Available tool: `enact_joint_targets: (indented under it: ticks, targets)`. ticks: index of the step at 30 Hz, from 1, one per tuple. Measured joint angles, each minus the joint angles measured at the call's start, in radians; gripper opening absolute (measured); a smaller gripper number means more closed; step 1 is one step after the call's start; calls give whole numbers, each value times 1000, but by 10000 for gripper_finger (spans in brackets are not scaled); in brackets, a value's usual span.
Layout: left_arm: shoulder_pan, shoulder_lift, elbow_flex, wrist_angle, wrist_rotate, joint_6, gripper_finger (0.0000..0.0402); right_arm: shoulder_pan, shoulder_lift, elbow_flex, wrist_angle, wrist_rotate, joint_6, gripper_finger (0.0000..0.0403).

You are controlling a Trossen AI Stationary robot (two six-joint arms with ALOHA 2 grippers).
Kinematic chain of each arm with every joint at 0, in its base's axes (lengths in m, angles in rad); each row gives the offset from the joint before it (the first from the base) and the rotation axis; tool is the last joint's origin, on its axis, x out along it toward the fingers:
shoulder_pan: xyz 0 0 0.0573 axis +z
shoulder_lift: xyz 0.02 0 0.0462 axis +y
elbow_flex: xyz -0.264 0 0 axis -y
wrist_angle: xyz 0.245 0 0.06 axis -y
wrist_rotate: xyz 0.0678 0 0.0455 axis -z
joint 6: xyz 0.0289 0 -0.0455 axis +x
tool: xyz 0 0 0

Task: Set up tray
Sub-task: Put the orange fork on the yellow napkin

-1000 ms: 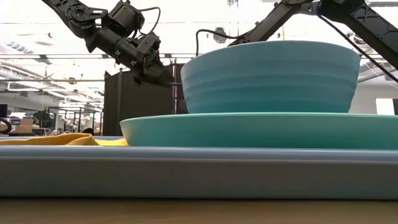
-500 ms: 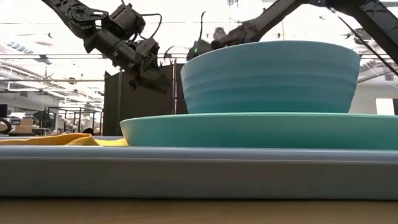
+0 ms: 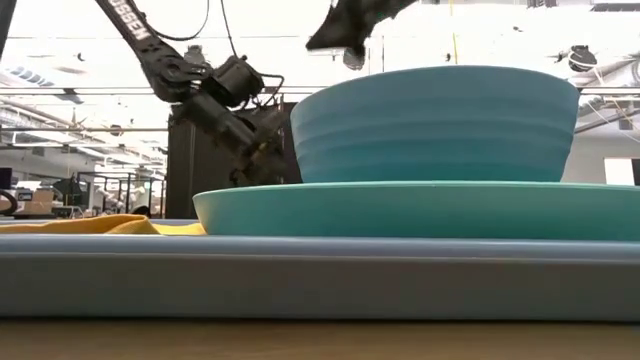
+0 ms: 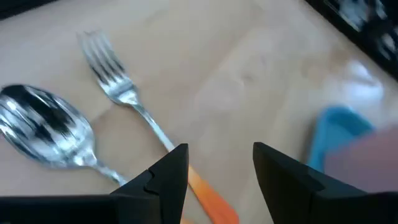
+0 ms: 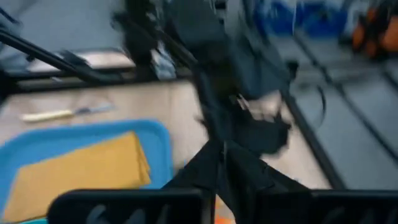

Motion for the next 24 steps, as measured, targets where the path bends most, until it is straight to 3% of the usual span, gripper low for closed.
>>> enact_joint_targets:
  ticks: [4,8,16,24]
  targets:
    - [14,52,87,-115,4,-22,184,36,-163,-112,71,2,-32,45]
    - [13,95,202,-274,-88,-19,184,51,-342,-336,224,8,3,65]
    - [6,190,376,-489,-146,-32,184,51,-642,-749,581,180,42,80]
    - [-27,289,406,-496,-132,-104,184,53,-780,-892,708,186,21,80]
